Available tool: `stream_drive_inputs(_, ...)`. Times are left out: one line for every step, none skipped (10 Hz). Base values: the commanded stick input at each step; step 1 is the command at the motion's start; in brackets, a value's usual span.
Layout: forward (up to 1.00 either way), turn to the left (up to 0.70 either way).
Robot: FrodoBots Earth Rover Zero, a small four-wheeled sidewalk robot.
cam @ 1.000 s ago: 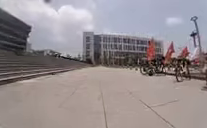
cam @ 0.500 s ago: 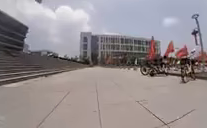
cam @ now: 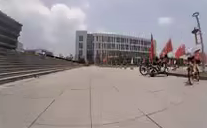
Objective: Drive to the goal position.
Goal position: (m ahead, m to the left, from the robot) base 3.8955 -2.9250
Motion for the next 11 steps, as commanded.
stream_drive_inputs(1.0, 0.0)
stream_drive_inputs(1.0, 0.0)
stream_drive_inputs(1.0, 0.0)
stream_drive_inputs(1.0, 0.0)
stream_drive_inputs(1.0, -0.06)
stream_drive_inputs(1.0, -0.05)
stream_drive_inputs(1.0, -0.03)
stream_drive_inputs(1.0, -0.07)
stream_drive_inputs(1.0, -0.26)
stream_drive_inputs(1.0, -0.26)
stream_drive_inputs(1.0, 0.0)
